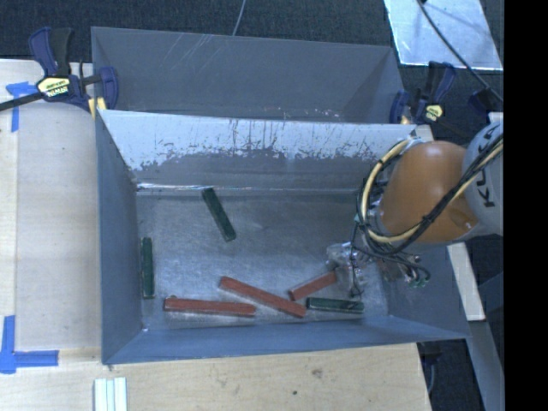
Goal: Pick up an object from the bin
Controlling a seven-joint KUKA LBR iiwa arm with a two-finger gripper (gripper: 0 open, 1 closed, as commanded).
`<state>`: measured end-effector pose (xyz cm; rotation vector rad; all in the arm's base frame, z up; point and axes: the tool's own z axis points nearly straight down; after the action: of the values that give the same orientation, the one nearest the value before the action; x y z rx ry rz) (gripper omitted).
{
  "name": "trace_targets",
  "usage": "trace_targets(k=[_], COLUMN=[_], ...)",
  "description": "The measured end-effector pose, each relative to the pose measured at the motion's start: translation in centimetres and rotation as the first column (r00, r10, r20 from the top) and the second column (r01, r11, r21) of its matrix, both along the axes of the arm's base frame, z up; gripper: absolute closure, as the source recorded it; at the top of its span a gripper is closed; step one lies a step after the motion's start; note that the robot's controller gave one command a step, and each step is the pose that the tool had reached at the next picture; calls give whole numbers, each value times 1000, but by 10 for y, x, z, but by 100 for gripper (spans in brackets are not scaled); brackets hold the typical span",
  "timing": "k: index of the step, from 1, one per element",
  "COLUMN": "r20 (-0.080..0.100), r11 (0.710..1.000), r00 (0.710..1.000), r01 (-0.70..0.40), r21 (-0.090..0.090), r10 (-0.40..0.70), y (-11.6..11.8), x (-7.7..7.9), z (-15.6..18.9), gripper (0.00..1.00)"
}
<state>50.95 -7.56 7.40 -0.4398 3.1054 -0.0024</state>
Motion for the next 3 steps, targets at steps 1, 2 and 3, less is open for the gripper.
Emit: trace_targets(k=[1,2,3], r20=[-2,-1,-5], r11=[1000,1000,1000], r00=[1000,1000,1000], r01=[0,0,0], r21=[0,0,1], r10=[0,0,0], y=[0,0,0], x=[0,0,-1], z=[5,8,13], gripper=[100,100,100])
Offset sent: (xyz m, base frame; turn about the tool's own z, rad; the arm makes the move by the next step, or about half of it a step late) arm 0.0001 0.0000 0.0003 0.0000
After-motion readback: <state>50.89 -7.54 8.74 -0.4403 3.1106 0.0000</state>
